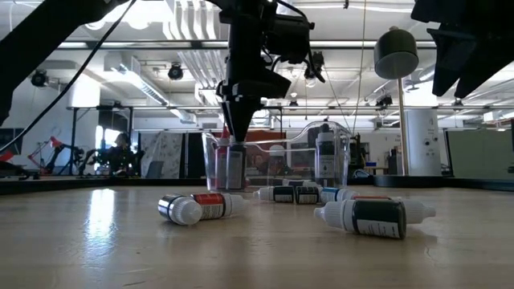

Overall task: Pick & Place food coloring
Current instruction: Put the large blue food coloring bottle into the transparent bin, then put the small orange food coloring bottle into the transparent bin

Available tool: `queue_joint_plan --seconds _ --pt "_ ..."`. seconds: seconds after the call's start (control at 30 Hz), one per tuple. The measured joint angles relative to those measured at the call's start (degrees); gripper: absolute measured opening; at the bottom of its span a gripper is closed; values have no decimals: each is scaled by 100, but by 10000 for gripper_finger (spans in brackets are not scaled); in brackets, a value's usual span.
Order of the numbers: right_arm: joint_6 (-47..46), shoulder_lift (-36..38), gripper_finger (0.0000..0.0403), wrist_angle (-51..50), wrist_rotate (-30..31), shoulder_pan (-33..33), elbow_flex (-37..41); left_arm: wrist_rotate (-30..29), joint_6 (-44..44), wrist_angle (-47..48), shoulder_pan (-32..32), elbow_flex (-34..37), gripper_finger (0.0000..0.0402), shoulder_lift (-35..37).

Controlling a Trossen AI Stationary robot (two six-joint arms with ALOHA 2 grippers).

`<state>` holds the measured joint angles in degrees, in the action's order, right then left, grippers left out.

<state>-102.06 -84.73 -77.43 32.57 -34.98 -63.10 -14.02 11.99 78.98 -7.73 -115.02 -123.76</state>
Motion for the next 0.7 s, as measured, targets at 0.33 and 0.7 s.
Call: queue_joint_plan --seconds 0.33,0.7 --pt "37 0 224 -1 3 0 66 -272 35 -278 16 0 164 617" --pt "1657 -66 224 1685 -244 11 153 -247 -1133 -844 1099 207 165 1641"
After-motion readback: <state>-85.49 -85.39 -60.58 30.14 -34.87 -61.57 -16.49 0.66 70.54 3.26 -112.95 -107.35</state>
